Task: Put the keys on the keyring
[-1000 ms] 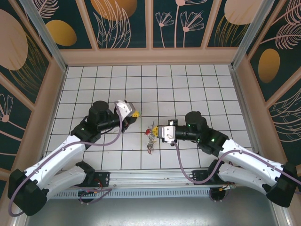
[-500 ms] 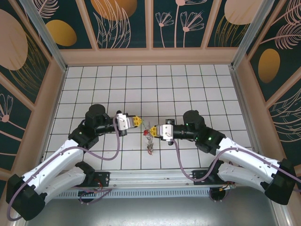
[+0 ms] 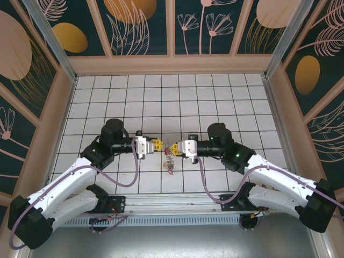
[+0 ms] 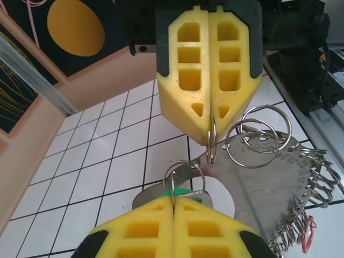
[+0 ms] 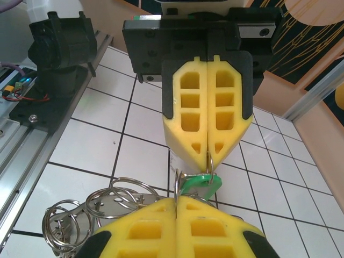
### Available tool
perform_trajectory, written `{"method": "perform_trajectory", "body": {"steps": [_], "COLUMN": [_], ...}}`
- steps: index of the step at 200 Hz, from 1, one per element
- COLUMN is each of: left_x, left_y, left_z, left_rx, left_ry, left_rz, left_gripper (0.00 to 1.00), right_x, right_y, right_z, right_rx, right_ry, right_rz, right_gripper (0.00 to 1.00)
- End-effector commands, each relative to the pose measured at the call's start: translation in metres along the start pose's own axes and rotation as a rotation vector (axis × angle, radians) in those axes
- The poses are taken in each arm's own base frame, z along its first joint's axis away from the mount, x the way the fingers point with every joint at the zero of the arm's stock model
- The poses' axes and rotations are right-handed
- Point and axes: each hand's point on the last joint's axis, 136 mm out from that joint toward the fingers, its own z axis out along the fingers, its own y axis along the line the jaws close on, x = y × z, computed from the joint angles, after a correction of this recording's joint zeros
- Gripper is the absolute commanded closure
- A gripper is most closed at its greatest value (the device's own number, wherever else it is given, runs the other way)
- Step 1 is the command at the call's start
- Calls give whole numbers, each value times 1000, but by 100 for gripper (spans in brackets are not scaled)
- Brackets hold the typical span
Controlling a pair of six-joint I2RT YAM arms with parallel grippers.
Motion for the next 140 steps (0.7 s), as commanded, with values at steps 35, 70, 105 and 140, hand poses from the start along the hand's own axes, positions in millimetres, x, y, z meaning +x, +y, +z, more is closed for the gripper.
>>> {"method": "perform_trajectory", "body": {"steps": [35, 70, 105, 140], "left_x": [-11, -14, -16, -17], "left_y": [-7, -14, -17, -14], "left_z": [0, -1, -1, 0], "left_rx": [62, 99, 122, 113], "left_ry": [-36, -57, -67, -62], "left_rz": [60, 67, 74, 80], "left_gripper": [100, 100, 100, 100], "right_x": [-26, -26, -25, -26], "right_y": [-13, -15, -17, -12], "right_z": [2, 3, 1, 2], "right_rx": [-8, -15, -30, -64], "right_ry": [-85, -88, -86, -95], "right_rz": [-55, -50, -37, -20], "right_gripper": [100, 100, 100, 100]}}
